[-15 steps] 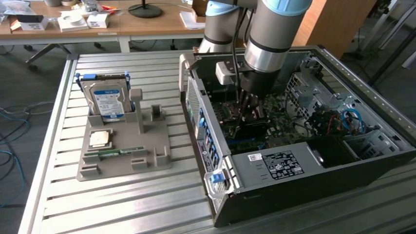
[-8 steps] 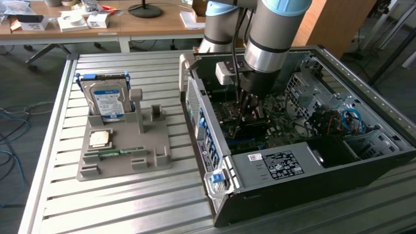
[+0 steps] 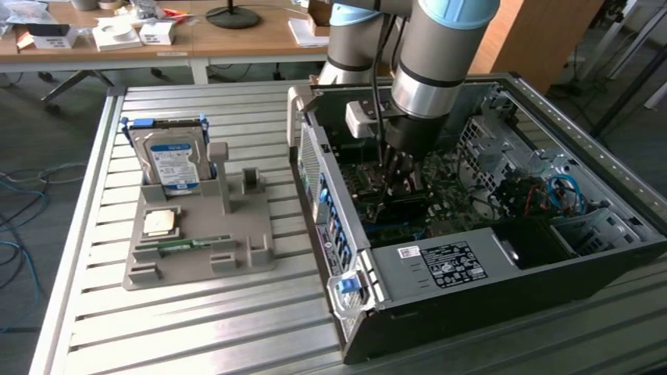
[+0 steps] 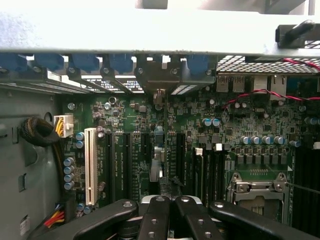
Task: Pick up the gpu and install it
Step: 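Press down on the gpu until it lock into place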
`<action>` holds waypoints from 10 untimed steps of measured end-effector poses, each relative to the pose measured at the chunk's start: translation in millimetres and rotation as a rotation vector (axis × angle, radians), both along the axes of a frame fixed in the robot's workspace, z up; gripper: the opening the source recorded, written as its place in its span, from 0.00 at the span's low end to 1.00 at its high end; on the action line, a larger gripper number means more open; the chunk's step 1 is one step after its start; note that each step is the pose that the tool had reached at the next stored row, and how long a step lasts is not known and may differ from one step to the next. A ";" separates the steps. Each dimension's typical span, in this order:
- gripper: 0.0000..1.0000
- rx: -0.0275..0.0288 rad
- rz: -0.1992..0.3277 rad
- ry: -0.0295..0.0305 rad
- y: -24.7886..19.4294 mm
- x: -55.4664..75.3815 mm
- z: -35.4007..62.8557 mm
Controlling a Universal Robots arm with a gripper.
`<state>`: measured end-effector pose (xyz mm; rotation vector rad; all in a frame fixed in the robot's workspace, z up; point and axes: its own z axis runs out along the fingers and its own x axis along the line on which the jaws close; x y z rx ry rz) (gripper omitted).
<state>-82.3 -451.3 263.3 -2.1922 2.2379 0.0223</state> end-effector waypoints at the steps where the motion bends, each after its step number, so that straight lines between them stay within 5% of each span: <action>1: 0.11 -0.0008 0.000 0.0005 -0.1 -0.1 0.4; 10: 0.11 -0.0008 0.000 0.0006 -0.1 -0.1 0.3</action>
